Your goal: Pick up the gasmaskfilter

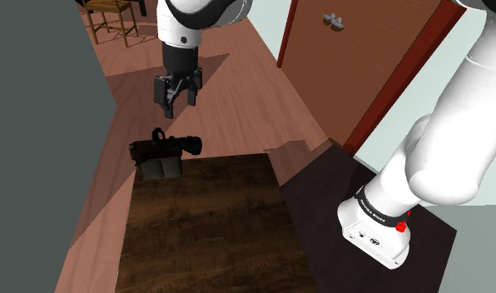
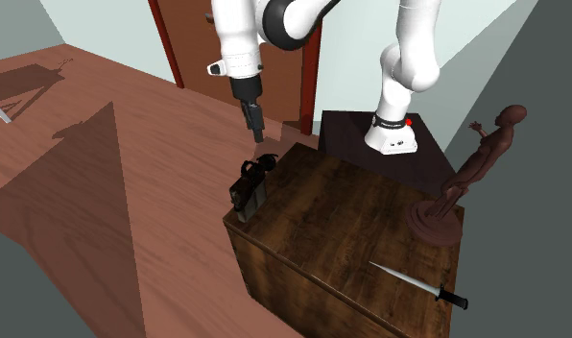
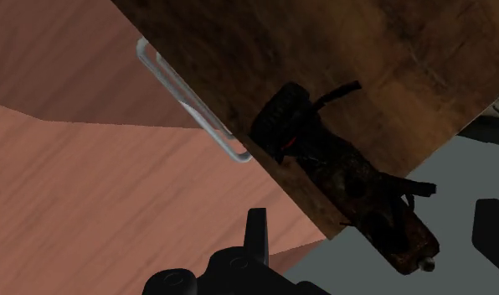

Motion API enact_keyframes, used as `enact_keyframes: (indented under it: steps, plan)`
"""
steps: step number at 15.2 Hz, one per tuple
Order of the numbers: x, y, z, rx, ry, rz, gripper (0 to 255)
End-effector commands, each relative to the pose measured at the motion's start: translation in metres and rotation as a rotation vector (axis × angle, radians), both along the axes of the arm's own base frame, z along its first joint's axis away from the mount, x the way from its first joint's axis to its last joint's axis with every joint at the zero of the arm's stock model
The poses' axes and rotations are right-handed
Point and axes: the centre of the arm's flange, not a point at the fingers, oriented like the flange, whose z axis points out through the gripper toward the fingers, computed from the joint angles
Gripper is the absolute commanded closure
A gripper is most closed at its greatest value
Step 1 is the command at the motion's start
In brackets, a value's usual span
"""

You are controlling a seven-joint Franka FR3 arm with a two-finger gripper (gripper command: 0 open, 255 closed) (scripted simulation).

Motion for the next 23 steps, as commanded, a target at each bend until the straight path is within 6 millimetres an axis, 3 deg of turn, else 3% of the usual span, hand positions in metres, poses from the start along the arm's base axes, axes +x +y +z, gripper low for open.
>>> enact_keyframes:
  steps: [1, 4, 12, 14, 15, 23]
  plan:
    - [0.009, 0.024, -0.007, 0.005, -0.003, 0.026, 0]
    - [0.022, 0.059, -0.018, 0.012, -0.007, 0.066, 0]
    - [0.023, 0.062, -0.059, 0.012, -0.008, 0.069, 0]
    - [0.023, 0.062, -0.059, 0.012, -0.008, 0.069, 0]
    - [0.023, 0.063, -0.059, 0.012, -0.008, 0.069, 255]
    - [0.023, 0.063, -0.059, 0.012, -0.008, 0.069, 255]
